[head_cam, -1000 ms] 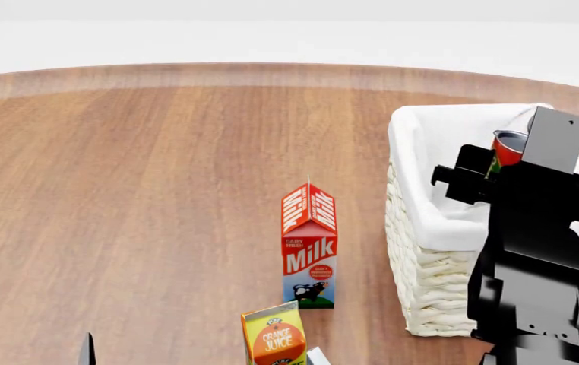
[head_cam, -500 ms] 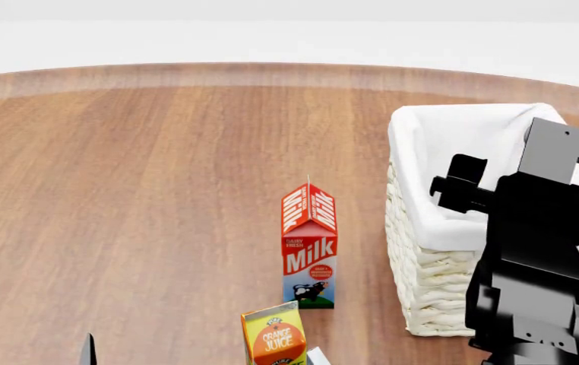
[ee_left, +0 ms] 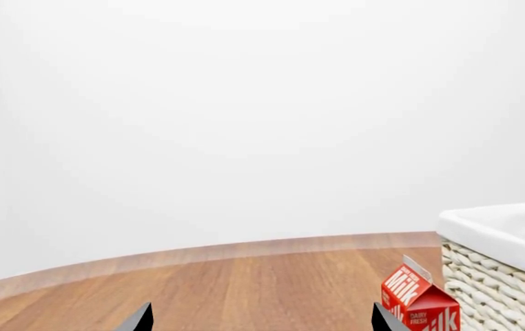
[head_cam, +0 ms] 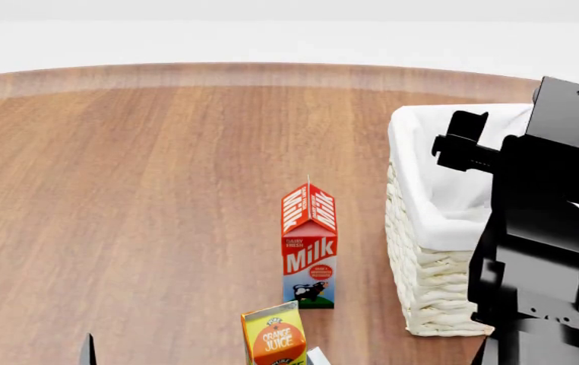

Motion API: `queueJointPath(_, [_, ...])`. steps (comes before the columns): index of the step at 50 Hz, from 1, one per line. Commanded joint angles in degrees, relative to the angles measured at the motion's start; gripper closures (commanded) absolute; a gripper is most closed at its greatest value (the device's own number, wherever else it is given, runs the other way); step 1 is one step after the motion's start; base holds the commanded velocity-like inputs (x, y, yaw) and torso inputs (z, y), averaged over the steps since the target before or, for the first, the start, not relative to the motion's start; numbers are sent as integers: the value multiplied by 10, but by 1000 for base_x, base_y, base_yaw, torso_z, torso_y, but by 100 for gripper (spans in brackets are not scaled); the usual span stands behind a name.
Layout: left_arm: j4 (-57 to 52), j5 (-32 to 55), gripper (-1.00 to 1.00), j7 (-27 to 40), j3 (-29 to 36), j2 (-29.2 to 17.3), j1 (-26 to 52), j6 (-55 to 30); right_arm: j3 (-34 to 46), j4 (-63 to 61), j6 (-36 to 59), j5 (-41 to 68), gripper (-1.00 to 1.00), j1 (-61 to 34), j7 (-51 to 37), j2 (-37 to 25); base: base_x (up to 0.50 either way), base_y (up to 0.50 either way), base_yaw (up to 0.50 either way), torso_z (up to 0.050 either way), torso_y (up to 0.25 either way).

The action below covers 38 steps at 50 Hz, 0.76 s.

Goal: Pick up the tomato sauce, and put it in the basket.

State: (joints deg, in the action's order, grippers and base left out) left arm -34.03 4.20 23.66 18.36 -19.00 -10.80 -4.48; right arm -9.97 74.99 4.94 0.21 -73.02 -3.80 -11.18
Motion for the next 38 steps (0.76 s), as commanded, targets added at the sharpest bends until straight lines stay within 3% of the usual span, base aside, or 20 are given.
queueJointPath(1, [-4,3,-100,4,-1,-4,-1,0,11,-1,-40,-7,-100,-37,31,2,0,0,0,0,0])
queueJointPath(4, [-4,3,-100,4,0,-4,-1,0,12,-36,-35,-6,-100,-28,42,3,0,0,0,0,0])
queueJointPath(6, [-3,2,-100,5,1,-4,0,-1,6,-208,78,4,-100,47,51,13,0,0,0,0,0])
queueJointPath(9, [-2,1,-100,5,3,-4,1,-1,4,-430,170,19,-100,112,70,21,0,0,0,0,0])
queueJointPath(15, [-2,2,-100,6,4,-5,1,-1,7,-666,275,40,-100,193,91,24,0,0,0,0,0])
queueJointPath(26, [-2,2,-100,9,6,-6,1,-1,-24,-949,313,75,-100,324,104,22,0,0,0,0,0])
queueJointPath(38, [-2,1,-100,11,10,-8,1,-1,-61,-1064,236,103,-100,458,116,38,0,0,0,0,0])
